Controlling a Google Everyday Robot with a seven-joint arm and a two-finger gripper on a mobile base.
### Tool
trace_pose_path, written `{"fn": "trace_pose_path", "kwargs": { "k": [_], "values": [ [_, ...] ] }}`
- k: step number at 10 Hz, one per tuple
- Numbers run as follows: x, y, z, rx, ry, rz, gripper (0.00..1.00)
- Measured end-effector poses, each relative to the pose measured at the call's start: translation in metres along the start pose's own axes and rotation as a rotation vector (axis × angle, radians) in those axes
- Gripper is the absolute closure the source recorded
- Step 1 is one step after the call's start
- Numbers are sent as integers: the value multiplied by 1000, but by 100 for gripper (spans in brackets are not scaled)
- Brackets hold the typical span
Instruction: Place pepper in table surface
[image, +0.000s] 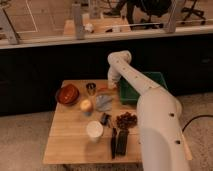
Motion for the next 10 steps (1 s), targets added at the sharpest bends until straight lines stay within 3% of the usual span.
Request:
{"fn": "trace_pose_path", "kwargs": {
  "k": [6,10],
  "values": [
    [-6,-12,-67,87,-34,18,90],
    [0,-13,-76,91,-39,125,90]
  ]
}}
